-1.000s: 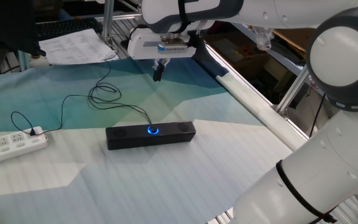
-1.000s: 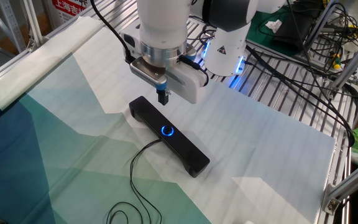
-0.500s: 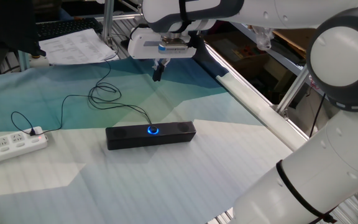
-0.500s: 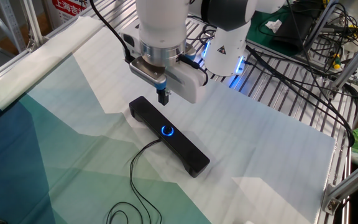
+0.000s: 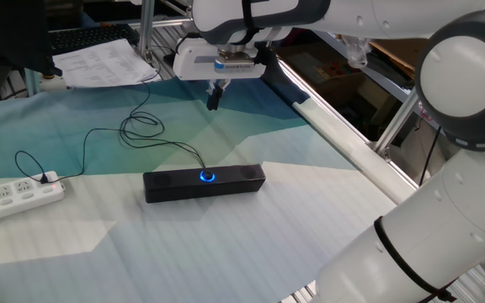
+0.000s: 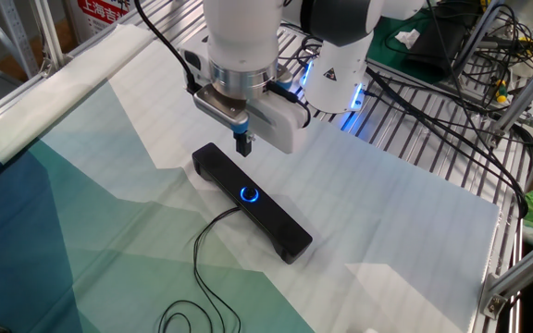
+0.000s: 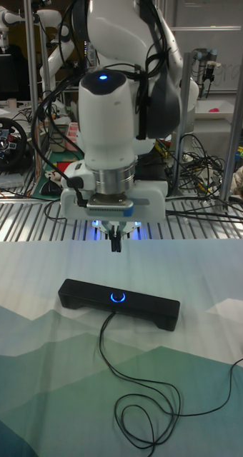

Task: Turn the knob to increase the volume of the speaker

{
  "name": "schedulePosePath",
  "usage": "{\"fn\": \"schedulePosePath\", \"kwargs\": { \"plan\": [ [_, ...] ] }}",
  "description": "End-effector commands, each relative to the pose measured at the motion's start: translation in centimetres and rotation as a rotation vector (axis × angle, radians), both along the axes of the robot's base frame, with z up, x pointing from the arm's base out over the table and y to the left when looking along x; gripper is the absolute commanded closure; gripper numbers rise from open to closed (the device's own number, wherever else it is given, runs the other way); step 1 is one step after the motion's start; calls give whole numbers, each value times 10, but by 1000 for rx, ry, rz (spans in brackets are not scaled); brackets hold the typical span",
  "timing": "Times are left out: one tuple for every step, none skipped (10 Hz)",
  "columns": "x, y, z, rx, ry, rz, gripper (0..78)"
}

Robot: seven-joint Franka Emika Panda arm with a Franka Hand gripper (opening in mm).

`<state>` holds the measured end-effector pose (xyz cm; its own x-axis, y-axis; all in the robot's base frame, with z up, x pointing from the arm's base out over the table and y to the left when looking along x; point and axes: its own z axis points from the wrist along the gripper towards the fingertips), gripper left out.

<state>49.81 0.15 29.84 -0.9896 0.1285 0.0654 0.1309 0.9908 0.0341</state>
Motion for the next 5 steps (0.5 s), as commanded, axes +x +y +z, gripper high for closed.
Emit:
{"fn": "schedulePosePath", "kwargs": {
  "plan": [
    [0, 1, 1, 0, -4, 4, 776],
    [0, 1, 1, -2, -4, -4, 776],
    [0, 1, 1, -3, -3, -11, 776],
    [0, 1, 1, -2, -3, -18, 776],
    [0, 1, 1, -1, -7, -24, 776]
  ]
}}
